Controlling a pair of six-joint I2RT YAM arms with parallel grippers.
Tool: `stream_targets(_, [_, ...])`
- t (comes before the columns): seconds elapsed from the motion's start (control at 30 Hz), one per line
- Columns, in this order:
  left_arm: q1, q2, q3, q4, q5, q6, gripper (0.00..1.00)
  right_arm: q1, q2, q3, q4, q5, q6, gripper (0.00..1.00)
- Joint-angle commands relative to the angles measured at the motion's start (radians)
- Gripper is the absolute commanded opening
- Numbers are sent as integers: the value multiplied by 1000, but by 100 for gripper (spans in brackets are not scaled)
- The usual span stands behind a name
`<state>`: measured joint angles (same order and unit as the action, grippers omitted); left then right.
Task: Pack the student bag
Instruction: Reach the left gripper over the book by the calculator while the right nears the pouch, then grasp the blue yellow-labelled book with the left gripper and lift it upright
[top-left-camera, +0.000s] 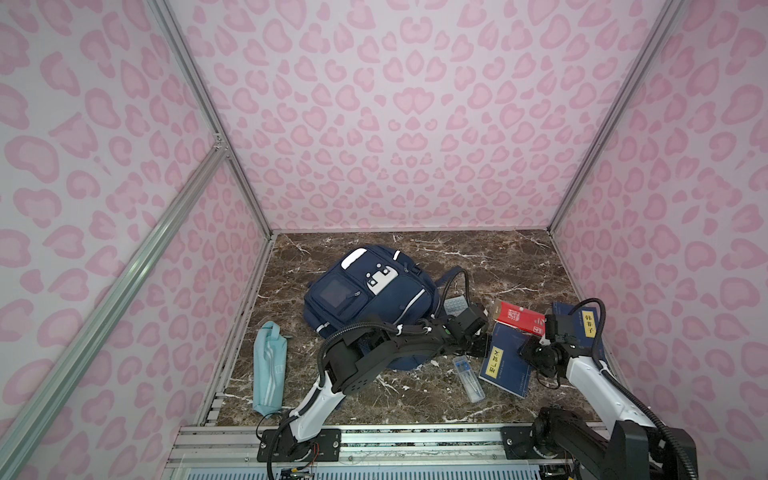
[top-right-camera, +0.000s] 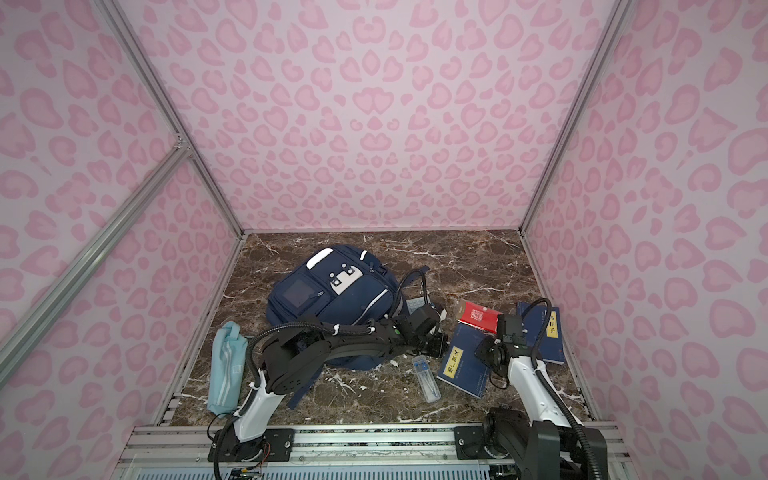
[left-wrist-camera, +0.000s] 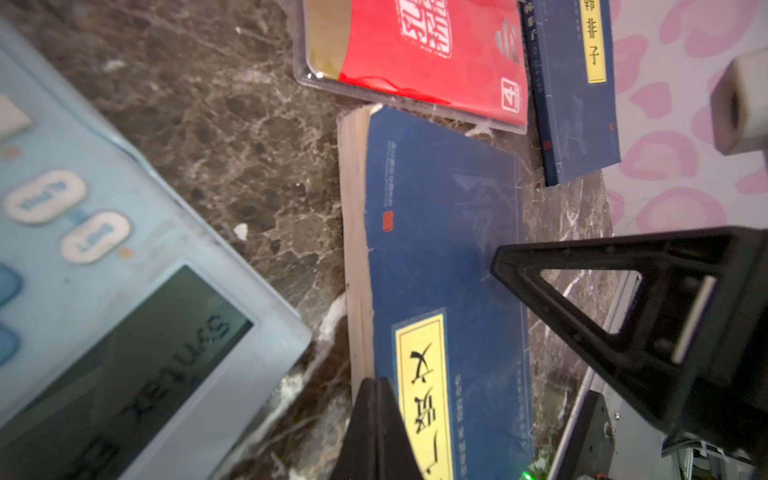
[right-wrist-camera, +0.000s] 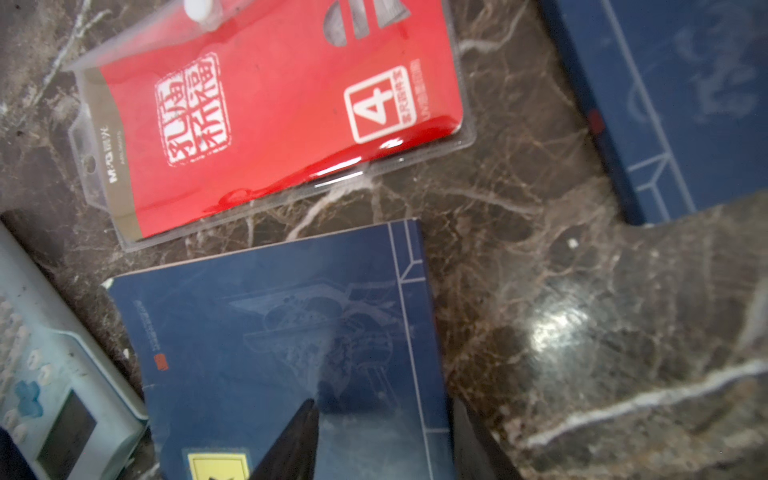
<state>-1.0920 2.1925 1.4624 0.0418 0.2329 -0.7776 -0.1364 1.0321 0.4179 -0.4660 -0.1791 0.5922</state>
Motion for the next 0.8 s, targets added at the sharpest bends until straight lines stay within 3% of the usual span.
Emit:
stream_targets(0.0, [3,-8,29,28,52,2,8,-3,-18,-15,12,-30,24,54])
stream_targets(0.1, [5,13,44,-69,-28,20,29,-5,-38,-31,17,-22,32,54])
stream_targets(0.2, [5,30,27,-71,-17,22,47,-6,-52,-33,20,-9,31,54])
stream_targets(0.33, [-16,37,39,-93,-32,40,49,-8,-43,-32,20,-11,31,54])
stream_targets(0.4, [-26,40,55,-120,-64,57,56,-7,-38,-29,18,-11,30,54])
stream_targets(0.5, [-24,63,31,1,45,18,54,-8,-32,-29,20,-19,29,54])
stream_targets(0.6, [-23,75,20,84,103,-9,45,-7,-32,-27,16,-24,28,54])
stream_targets(0.77, [-6,38,9,84,84,4,13,-8,-51,-31,16,-19,30,53])
